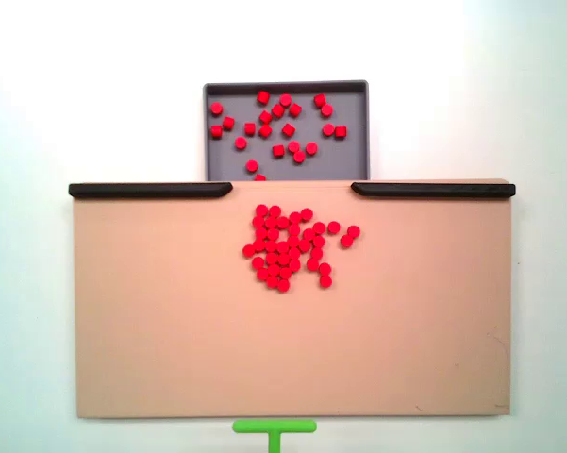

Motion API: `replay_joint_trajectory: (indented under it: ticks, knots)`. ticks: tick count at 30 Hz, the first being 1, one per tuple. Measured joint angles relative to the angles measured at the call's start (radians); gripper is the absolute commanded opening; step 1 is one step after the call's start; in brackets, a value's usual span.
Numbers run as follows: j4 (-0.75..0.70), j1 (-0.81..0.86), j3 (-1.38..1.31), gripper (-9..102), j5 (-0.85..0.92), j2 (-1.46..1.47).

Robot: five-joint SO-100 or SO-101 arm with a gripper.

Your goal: Gather the right side granules

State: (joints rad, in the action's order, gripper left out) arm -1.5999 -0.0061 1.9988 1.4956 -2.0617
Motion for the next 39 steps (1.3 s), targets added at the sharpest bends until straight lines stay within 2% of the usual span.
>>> replay_joint_trajectory:
  ticks: [8, 39]
  knots:
    - [0.0, 0.037, 0.0, 0, 0.058, 0.0]
    - [0.0, 0.037, 0.0, 0, 0.058, 0.0]
